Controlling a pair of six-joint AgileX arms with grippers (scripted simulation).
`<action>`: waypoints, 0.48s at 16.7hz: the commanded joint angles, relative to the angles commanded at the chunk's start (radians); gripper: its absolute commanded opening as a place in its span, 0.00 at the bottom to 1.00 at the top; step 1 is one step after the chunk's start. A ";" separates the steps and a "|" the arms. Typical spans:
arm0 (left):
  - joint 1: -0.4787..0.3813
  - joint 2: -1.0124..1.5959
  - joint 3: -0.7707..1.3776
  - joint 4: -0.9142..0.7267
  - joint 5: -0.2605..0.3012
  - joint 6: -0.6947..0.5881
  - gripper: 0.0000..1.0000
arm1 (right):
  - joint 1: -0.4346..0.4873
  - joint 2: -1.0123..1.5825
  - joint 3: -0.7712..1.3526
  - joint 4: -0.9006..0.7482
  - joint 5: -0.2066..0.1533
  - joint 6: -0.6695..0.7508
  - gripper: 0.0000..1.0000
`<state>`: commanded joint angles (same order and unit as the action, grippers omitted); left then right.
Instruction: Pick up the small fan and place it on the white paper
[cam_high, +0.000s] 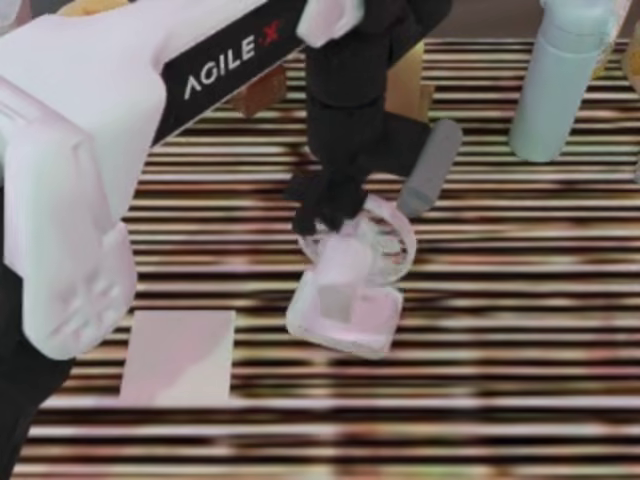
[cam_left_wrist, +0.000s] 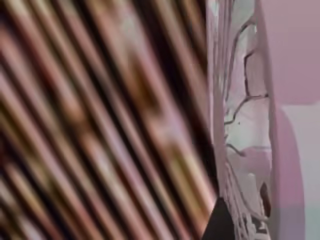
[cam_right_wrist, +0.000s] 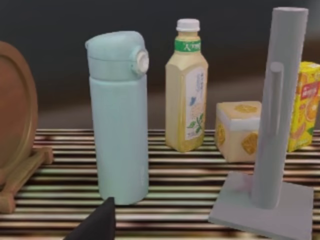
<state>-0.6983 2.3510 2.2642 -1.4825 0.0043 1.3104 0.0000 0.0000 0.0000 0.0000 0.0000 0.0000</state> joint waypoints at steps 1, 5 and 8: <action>0.000 0.000 0.000 0.000 0.000 0.000 0.10 | 0.000 0.000 0.000 0.000 0.000 0.000 1.00; 0.000 0.000 0.000 0.000 0.000 0.000 0.00 | 0.000 0.000 0.000 0.000 0.000 0.000 1.00; 0.000 0.000 0.000 0.000 0.000 0.000 0.00 | 0.000 0.000 0.000 0.000 0.000 0.000 1.00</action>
<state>-0.6983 2.3510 2.2642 -1.4825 0.0043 1.3104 0.0000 0.0000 0.0000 0.0000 0.0000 0.0000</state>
